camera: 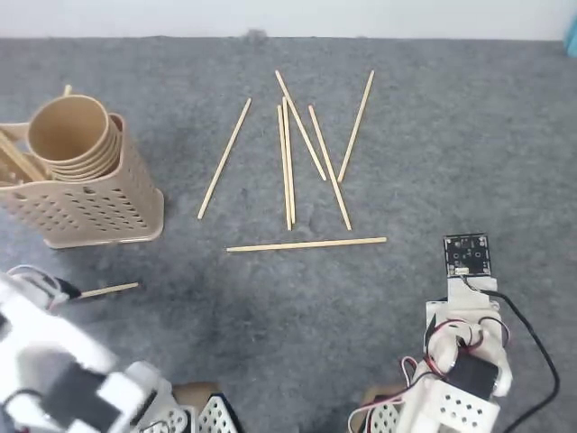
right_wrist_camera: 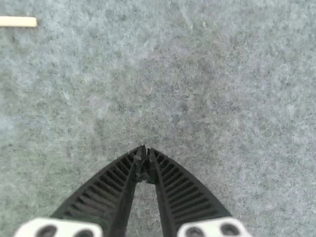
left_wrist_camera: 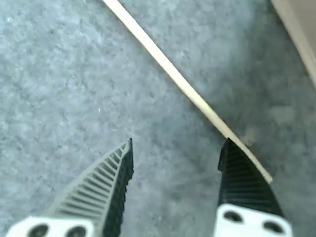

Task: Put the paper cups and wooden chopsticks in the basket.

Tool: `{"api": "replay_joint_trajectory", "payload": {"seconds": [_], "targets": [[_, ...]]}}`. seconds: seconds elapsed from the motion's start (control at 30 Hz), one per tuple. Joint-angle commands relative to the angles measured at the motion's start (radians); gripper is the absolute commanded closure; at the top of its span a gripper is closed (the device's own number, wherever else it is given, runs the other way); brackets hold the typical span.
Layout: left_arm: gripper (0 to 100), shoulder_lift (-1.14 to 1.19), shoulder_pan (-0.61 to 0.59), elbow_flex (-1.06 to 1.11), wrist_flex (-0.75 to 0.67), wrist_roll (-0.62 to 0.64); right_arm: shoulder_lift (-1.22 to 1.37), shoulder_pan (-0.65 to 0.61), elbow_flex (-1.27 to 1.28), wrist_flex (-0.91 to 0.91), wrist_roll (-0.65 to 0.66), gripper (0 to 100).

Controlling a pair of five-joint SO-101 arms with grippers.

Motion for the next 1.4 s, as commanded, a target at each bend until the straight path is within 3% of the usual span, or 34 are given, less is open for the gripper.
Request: {"api": "replay_joint_trajectory", "payload": {"seconds": [0.0,0.27,0.53,0.67,0.83,0.93,1.03,1.23,1.37], "targets": [[74,0.075,-0.012,-0.067,-0.087,0.046,-0.016,0.018,-0.006,0.008,0.015,99.1],[91,0.196,0.015,-0.073,-0.256,0.055,-0.016,0.018,-0.006,0.008,0.015,99.1],[96,0.252,0.038,-0.073,-0.292,0.052,-0.016,0.019,-0.008,0.008,0.015,99.1],[96,0.219,0.031,-0.094,-0.232,0.041,-0.016,0.019,-0.008,0.008,0.015,99.1],[95,0.107,0.011,-0.222,0.037,-0.034,-0.016,0.019,-0.008,0.008,0.015,99.1],[95,0.032,-0.017,-0.254,0.054,-0.032,-0.016,0.018,-0.008,0.008,0.015,99.1],[92,0.003,-0.015,-0.243,0.054,-0.029,-0.016,0.018,-0.008,0.008,0.015,99.1],[72,0.083,0.028,-0.15,-0.092,0.068,-0.016,0.018,-0.008,0.01,0.015,99.1],[71,0.193,0.028,-0.111,-0.233,0.069,-0.016,0.019,-0.008,0.01,0.015,99.1]]}}
